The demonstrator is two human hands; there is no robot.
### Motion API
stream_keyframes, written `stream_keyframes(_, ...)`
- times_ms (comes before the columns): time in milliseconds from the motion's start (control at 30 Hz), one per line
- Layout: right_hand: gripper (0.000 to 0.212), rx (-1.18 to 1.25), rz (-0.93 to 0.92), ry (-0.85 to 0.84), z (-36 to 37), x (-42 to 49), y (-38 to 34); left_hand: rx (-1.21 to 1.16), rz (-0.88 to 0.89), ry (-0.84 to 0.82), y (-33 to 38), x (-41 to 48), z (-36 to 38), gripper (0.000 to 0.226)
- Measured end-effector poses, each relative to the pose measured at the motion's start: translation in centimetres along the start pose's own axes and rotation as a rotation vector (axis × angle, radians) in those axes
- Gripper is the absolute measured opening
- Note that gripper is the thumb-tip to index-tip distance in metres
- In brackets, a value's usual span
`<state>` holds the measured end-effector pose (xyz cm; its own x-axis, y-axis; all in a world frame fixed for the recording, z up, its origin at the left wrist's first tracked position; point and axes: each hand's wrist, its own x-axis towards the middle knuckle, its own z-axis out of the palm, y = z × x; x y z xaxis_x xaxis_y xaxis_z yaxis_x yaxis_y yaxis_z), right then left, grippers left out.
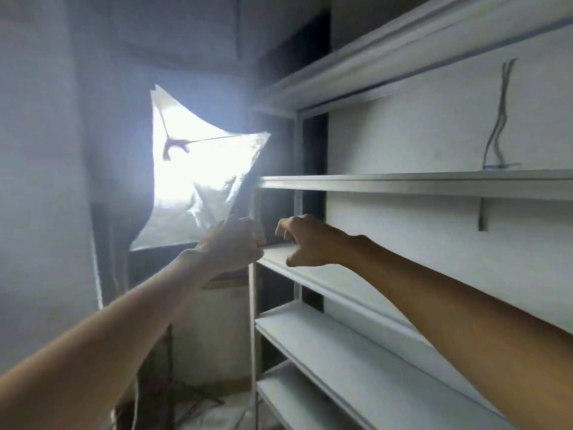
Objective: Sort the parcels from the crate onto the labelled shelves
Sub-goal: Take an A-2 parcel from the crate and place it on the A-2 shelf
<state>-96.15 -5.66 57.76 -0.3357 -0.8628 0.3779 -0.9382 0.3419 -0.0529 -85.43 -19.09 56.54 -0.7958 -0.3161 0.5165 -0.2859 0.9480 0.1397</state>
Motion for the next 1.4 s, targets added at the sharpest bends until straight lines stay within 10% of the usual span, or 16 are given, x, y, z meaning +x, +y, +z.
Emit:
stream_keyframes(500, 0.057, 0.235, -0.738, -0.179, 11.3, 8.5, -26.2, 0.255, -0.727, -0.075, -17.0, -23.6, -9.9, 0.028)
stream_keyframes(967, 0.028, 0.495, -1.528, -0.349, 15.6, -6.9, -46.7, 0.541, -1.529, -0.098, -8.3, -49.5, -13.7, 0.042)
stream_keyframes(1400, 0.043, 0.502, -1.804, -0.419, 14.8, -18.3, -60.9, 0.517, -1.811, -0.019, -3.0, -63.4, -18.6, 0.048)
